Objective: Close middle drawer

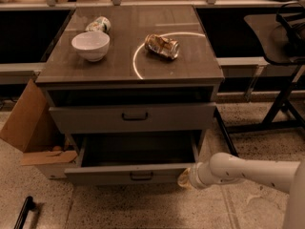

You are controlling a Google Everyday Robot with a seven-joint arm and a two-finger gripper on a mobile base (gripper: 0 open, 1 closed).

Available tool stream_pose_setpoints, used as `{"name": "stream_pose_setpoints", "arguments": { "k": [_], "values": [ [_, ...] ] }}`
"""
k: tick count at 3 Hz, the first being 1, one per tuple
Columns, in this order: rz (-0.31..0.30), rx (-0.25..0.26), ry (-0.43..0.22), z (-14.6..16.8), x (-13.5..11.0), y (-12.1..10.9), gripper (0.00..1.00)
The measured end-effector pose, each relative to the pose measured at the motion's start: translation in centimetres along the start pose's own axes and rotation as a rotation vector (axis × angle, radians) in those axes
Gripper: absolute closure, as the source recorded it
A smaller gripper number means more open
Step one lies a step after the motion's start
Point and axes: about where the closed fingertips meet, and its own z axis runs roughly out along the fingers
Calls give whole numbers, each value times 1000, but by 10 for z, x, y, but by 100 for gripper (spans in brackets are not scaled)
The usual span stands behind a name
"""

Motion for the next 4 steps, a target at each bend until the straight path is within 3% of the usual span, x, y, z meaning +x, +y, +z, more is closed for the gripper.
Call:
{"name": "stream_pose_setpoints", "arguments": {
  "k": [2, 4],
  "values": [
    [-17, 32, 33, 16, -8, -27, 100],
    [-79, 31, 55, 29, -19, -54, 100]
  ]
}}
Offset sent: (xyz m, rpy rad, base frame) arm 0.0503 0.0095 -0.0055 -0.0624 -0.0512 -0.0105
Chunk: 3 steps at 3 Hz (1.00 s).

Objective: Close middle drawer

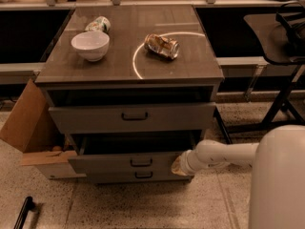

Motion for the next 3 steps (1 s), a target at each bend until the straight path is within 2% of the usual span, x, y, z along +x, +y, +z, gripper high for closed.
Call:
{"name": "stream_pose_setpoints", "arguments": {
  "k": [2, 3],
  "values": [
    [-43, -37, 44, 18, 2, -20, 100],
    [-53, -40, 96, 22, 11, -40, 100]
  ]
}}
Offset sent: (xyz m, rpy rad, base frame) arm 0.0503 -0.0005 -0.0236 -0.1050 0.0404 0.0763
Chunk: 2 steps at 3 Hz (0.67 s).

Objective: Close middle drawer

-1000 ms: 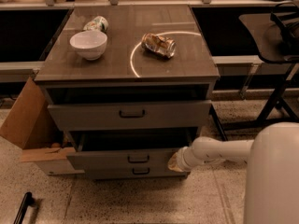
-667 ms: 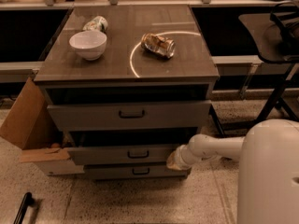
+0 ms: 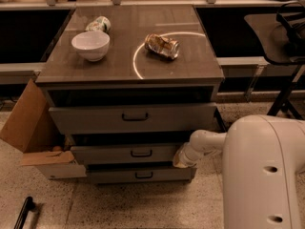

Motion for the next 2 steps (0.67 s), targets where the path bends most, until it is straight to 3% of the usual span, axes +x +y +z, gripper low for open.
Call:
{"name": "stream_pose_setpoints", "arguments": {
  "k": [2],
  "values": [
    [14, 24, -31, -15, 6, -1, 100]
  ]
}}
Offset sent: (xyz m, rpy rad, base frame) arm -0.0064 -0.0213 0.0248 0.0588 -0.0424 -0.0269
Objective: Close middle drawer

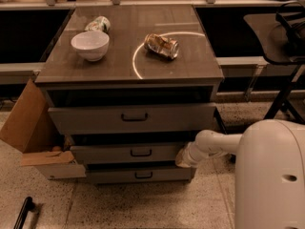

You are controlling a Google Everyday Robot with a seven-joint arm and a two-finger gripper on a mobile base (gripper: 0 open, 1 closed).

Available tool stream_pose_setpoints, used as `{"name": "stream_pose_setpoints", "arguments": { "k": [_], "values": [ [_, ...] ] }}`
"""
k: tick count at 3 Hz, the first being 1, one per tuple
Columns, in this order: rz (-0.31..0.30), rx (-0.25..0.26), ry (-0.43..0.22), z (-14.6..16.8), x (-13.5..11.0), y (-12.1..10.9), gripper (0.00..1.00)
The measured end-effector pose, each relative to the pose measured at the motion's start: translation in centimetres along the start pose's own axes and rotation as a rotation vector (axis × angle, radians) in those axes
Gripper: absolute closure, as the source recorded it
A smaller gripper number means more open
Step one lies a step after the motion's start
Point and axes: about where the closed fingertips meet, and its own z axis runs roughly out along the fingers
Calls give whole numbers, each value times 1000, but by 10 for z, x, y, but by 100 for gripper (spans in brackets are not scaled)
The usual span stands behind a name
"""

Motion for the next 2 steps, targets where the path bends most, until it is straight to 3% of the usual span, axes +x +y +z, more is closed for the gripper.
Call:
{"name": "stream_pose_setpoints", "arguments": {
  "k": [1, 2],
  "values": [
    [-6, -9, -87, -27, -3, 14, 100],
    [-19, -22, -239, -66, -5, 32, 100]
  ]
}}
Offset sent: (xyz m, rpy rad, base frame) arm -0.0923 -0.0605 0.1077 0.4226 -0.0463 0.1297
